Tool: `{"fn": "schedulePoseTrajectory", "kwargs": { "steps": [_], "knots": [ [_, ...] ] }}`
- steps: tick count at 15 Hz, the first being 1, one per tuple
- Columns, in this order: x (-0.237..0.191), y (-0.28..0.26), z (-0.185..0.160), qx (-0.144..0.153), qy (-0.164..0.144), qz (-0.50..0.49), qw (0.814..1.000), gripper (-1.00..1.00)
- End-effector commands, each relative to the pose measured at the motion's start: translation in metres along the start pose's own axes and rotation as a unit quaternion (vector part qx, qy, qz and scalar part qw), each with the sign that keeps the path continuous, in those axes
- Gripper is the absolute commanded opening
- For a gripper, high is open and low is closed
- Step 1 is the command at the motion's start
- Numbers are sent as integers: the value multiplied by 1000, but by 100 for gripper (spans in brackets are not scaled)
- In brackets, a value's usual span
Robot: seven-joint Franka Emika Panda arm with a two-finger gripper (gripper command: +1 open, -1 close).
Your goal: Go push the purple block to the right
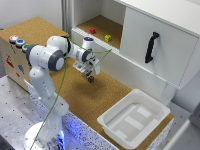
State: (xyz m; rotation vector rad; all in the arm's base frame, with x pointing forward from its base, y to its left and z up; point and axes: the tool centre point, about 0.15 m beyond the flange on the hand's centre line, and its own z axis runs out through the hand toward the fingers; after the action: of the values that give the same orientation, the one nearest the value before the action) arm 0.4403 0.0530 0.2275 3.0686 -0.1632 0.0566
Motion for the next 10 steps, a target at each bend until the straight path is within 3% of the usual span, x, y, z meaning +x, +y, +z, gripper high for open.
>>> {"fn": "schedulePoseTrajectory", "kwargs": {
  "steps": [1, 7, 10],
  "knots": [
    [14, 47, 11, -17, 9, 10, 1000, -100],
    [18, 74, 9, -26, 15, 28, 999, -100],
    [18, 70, -1, -15, 27, 25, 999, -100]
  ]
}}
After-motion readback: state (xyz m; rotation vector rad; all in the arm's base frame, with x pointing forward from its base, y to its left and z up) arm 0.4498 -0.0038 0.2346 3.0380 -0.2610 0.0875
